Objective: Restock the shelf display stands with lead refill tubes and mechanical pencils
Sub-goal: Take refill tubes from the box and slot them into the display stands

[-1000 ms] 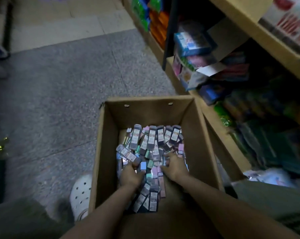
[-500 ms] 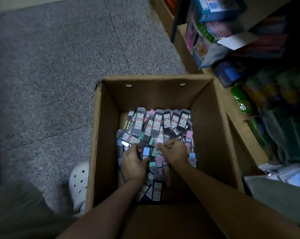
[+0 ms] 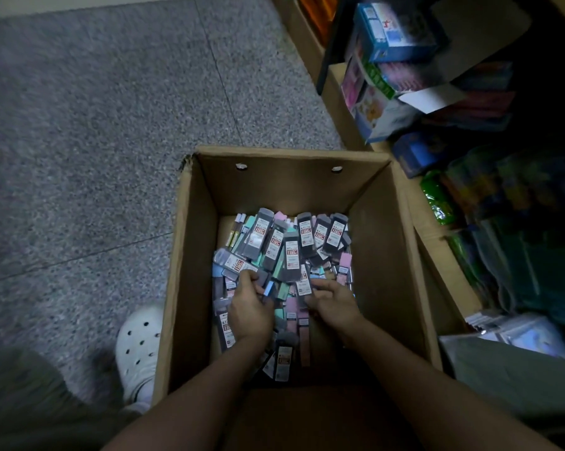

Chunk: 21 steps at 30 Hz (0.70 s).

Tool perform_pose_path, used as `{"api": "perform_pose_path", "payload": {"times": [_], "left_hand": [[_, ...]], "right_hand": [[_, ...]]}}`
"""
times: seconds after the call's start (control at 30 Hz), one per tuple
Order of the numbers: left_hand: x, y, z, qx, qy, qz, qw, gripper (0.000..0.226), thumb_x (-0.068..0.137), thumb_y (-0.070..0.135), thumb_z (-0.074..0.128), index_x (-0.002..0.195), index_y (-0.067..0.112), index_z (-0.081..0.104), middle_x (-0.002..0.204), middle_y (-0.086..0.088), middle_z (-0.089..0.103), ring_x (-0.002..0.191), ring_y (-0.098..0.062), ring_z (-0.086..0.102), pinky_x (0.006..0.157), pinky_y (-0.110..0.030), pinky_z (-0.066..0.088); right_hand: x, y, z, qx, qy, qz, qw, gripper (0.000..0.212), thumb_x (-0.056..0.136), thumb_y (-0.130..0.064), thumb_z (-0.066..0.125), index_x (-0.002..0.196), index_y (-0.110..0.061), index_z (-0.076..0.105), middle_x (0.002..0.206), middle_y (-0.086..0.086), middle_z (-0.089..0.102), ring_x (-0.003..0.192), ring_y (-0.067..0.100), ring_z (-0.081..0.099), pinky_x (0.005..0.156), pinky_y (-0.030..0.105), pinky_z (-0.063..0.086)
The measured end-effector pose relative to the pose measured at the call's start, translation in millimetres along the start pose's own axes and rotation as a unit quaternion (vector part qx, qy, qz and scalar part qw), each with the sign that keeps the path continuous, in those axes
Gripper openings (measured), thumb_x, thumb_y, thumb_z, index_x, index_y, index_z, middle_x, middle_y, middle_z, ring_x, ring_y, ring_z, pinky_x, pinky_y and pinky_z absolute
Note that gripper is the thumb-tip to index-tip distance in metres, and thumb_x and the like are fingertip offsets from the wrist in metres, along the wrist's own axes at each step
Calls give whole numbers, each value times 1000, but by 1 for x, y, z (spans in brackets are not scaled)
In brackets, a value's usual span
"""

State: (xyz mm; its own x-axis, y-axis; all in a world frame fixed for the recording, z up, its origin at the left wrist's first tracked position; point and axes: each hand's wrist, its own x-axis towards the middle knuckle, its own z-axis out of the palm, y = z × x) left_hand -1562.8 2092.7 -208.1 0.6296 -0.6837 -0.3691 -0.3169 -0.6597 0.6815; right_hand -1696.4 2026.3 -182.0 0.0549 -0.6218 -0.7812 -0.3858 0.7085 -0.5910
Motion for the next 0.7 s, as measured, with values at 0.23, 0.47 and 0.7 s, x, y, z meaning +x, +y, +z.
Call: {"api": "perform_pose_path", "payload": {"times": [0.23, 0.47, 0.7], "left_hand": [[10, 17, -14, -123, -27, -29, 992, 21, 88, 5, 64, 109, 4, 63, 91, -9, 66, 83, -21, 60, 78, -28, 48], [23, 134, -67, -213, -180, 126, 952, 43, 91, -3, 58, 130, 9, 42, 101, -19, 62, 88, -29, 62, 75, -37, 54], [5, 271, -125, -205, -346, 238, 884, 30, 99, -5, 34, 114, 18, 47, 78, -10, 50, 60, -20, 52, 51, -33, 51]], "right_hand": [[-27, -12, -17, 21, -28, 31, 999, 70, 81, 19, 58, 136, -23, 50, 110, 7, 65, 71, 15, 64, 74, 32, 58], [-90, -71, -43, 39, -50, -111, 992, 105, 77, 22, 57, 149, -44, 19, 113, 4, 66, 85, 21, 68, 79, 45, 58], [-179, -148, -102, -16, 2, -328, 944, 108, 66, 20, 75, 147, -28, 22, 85, 8, 64, 65, 8, 64, 52, 21, 51]]}}
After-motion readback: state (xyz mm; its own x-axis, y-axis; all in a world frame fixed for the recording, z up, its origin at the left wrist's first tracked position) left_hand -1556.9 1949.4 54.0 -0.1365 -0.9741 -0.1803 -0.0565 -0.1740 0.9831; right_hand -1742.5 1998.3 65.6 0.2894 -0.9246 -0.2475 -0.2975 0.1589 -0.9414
